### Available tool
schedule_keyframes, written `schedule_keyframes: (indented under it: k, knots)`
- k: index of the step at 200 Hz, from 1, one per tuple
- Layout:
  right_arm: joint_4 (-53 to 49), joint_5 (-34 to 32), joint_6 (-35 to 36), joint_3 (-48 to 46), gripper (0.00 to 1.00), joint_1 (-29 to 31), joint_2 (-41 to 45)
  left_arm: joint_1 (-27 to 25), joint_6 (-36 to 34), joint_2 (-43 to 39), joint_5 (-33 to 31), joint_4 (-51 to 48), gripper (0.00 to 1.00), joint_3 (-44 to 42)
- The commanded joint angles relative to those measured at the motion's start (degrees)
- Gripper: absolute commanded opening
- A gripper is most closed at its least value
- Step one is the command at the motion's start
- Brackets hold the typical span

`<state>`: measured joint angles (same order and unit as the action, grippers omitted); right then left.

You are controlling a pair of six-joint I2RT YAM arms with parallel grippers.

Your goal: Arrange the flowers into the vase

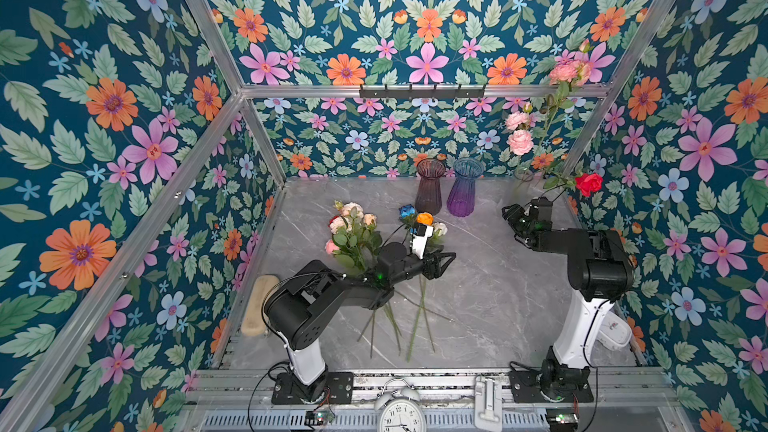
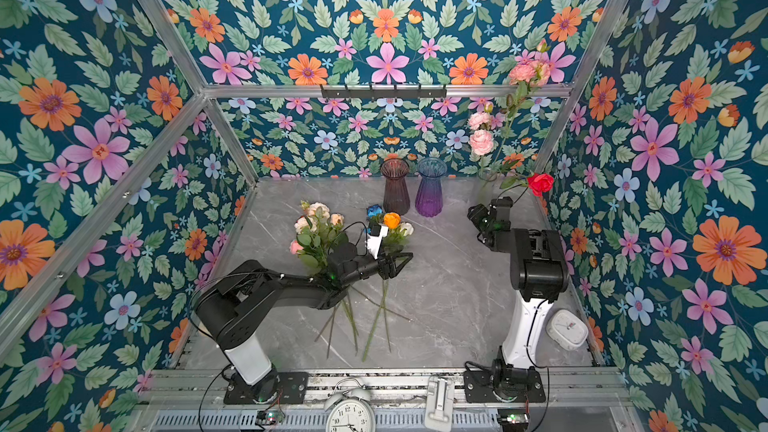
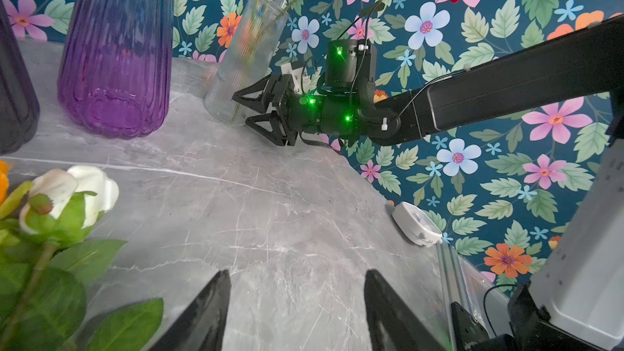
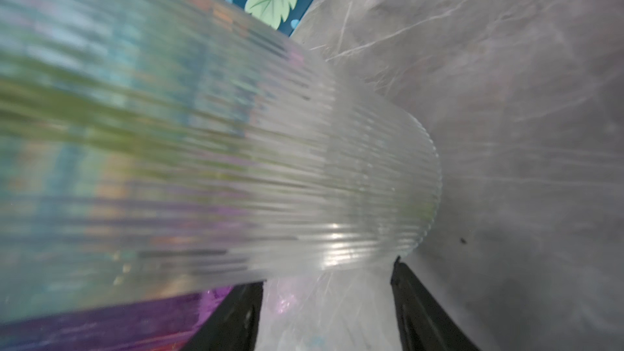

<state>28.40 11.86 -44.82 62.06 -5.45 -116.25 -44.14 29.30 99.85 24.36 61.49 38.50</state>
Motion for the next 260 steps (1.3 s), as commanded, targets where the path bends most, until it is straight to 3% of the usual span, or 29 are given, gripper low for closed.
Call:
schedule_keyframes:
  k: [1,54,114,158,188,231,260]
  knots:
    - [-1.1,0.0,-1.7,0.8,0.62,-0.3,-0.7,0.6,0.4,-1.4,1.0,2.9,0.66,-2.3]
    - [1.9,2.0,-1.9,-2.9,0.63,-0.3,1.2,1.2,-0.6,-6.0,0.4,0.7,0.66,-7.7]
    - [7.2,6.2,-2.2,-18.0,0.64,0.4,12.2,1.3,-0.7,-16.6,-2.2,-2.5,0.66,-17.4]
    - [9.2,6.3,-2.5,-31.4,0.65,2.4,24.5,1.4,-1.5,-28.7,-8.0,-18.4,0.66,-20.8]
    - [5.8,3.0,-0.1,-37.4,0.65,8.4,33.7,1.6,-2.0,-34.5,-11.3,-24.6,0.66,-22.6]
    - [-9.4,-5.4,11.2,-31.0,0.65,23.3,42.1,4.9,-2.1,-42.5,-14.3,-36.8,0.67,-21.0]
    - [-23.7,-7.8,12.1,-16.4,0.65,25.5,38.7,6.4,-2.8,-46.6,-15.1,-40.7,0.66,-20.6]
